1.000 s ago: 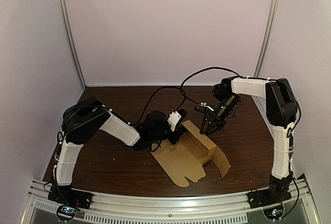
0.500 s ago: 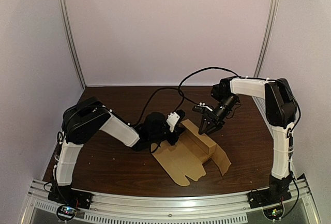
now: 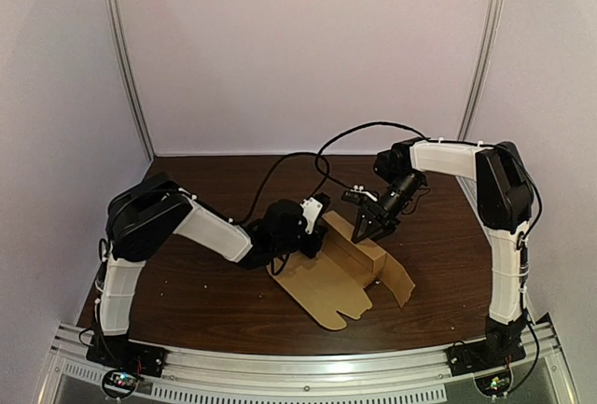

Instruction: Fold the paper box

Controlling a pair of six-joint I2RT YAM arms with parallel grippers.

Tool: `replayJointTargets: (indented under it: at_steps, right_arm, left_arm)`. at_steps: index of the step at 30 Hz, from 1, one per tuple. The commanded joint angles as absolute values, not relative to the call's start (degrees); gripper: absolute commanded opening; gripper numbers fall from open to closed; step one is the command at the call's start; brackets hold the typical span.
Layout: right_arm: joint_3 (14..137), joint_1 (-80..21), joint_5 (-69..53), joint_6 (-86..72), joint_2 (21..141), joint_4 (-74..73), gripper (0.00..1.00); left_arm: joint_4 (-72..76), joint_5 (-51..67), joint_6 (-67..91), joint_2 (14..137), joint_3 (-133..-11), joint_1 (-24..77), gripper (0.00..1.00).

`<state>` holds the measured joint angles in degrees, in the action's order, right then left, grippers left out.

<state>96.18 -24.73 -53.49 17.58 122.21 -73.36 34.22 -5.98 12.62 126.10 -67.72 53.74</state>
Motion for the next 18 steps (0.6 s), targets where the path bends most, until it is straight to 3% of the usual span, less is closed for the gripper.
replayJointTargets:
  at_steps: [1,8,18]
  right_arm:
    - [97.44,-24.62,-50.37,15.15,119.66,-72.26,0.62]
    - [101.03,-23.71,-51.5,16.87,119.17,-74.25,0.66]
    - [115.24,-26.49,-52.55,12.86,129.45,-76.08,0.68]
  left_arm:
    - [34.48,-10.1,13.75,122.1,-65.99,53.52,0.08]
    - [37.71,-7.31,11.29,120.27,-62.22,53.5,0.1]
    - [44.74,-7.21,10.23,122.14,-60.01,53.46,0.13]
